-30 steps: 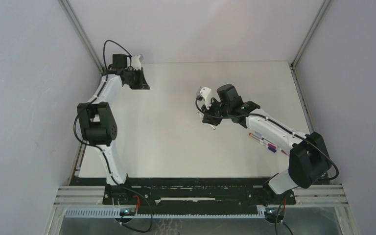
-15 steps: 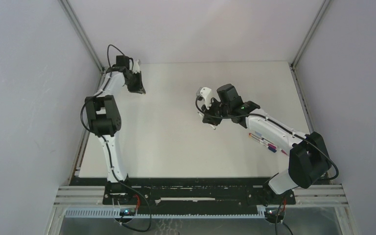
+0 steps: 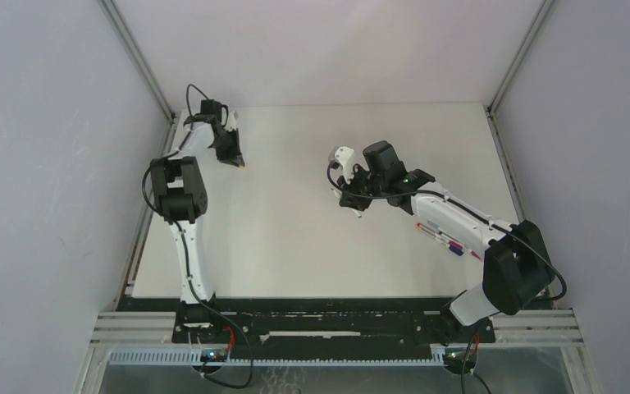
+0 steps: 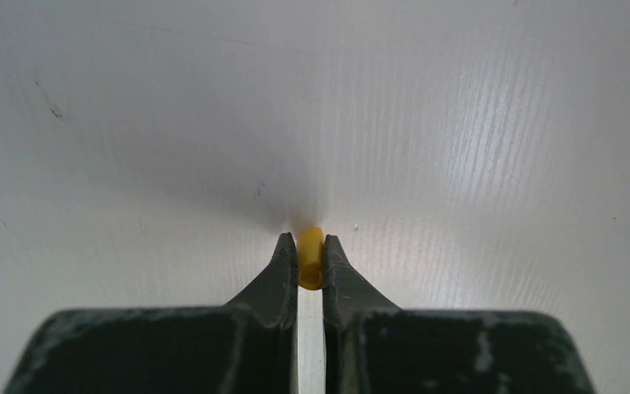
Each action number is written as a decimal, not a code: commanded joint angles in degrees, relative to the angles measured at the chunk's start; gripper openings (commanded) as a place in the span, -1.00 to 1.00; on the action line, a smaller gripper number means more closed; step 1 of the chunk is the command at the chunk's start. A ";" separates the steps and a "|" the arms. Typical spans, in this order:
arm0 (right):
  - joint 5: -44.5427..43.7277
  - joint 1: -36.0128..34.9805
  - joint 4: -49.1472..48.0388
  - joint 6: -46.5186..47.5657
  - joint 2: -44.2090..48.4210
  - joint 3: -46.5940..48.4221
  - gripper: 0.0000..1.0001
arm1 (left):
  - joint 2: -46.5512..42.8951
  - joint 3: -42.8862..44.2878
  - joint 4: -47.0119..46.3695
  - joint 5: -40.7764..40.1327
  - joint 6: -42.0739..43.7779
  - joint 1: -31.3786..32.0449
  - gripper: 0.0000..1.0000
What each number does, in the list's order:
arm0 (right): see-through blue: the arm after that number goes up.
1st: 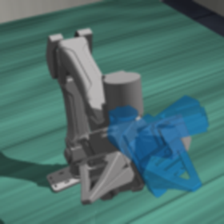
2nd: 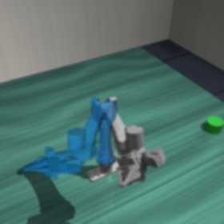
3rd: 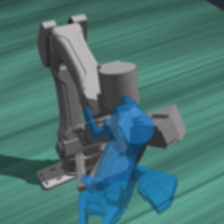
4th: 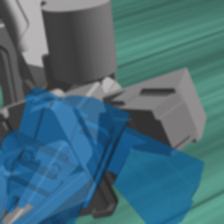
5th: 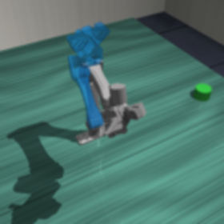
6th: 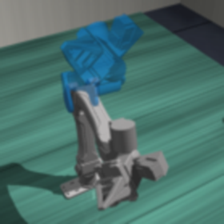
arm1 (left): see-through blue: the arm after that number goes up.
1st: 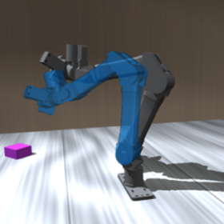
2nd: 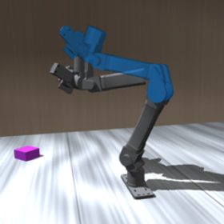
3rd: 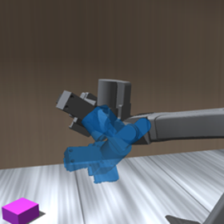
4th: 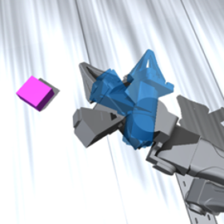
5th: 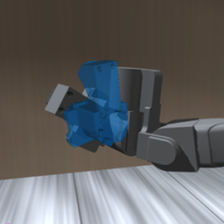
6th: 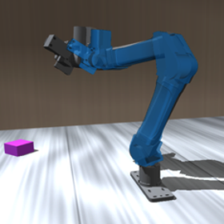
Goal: Open the pen caps
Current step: Place the pen cap at the center of the board, then place the pen at the center of the board.
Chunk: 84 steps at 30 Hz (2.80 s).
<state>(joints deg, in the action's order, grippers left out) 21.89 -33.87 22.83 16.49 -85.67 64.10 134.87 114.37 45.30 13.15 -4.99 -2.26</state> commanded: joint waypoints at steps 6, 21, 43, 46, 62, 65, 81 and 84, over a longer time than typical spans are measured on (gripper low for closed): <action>0.07 -0.45 -1.47 -0.65 -0.28 1.49 -1.00 | 0.55 4.71 1.40 -0.27 0.57 -0.08 -0.68; 0.19 -0.59 -1.34 -0.59 -0.42 1.61 -1.00 | -1.40 4.24 1.90 0.74 1.13 -0.45 -0.14; 0.63 -0.76 -0.87 -0.49 -0.66 1.80 -1.00 | -4.26 -0.27 -0.78 7.64 -0.06 -2.81 -0.65; 0.61 -0.81 -0.86 -0.39 -0.68 1.82 -1.00 | -3.86 -0.38 -0.57 7.02 -0.51 -3.20 -0.30; -0.54 -0.87 -1.31 -0.82 -1.50 1.93 -1.00 | -9.73 -4.34 -2.07 7.44 0.51 -4.12 -0.03; -3.20 -0.86 -0.62 -1.13 -3.03 3.63 -1.00 | -13.83 -8.30 -3.98 7.72 1.30 -4.09 0.09; -18.05 4.57 13.64 8.90 -25.03 28.06 -1.00 | -39.15 -31.82 -8.55 7.67 7.68 -4.30 1.00; -20.10 5.41 17.41 12.37 -30.75 35.08 -1.00 | -44.01 -35.44 -8.56 7.08 9.31 -4.41 1.00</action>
<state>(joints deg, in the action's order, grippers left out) 5.82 -29.54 34.83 23.07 -111.61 91.29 98.06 82.83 38.39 19.79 0.82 -6.15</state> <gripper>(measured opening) 0.058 0.998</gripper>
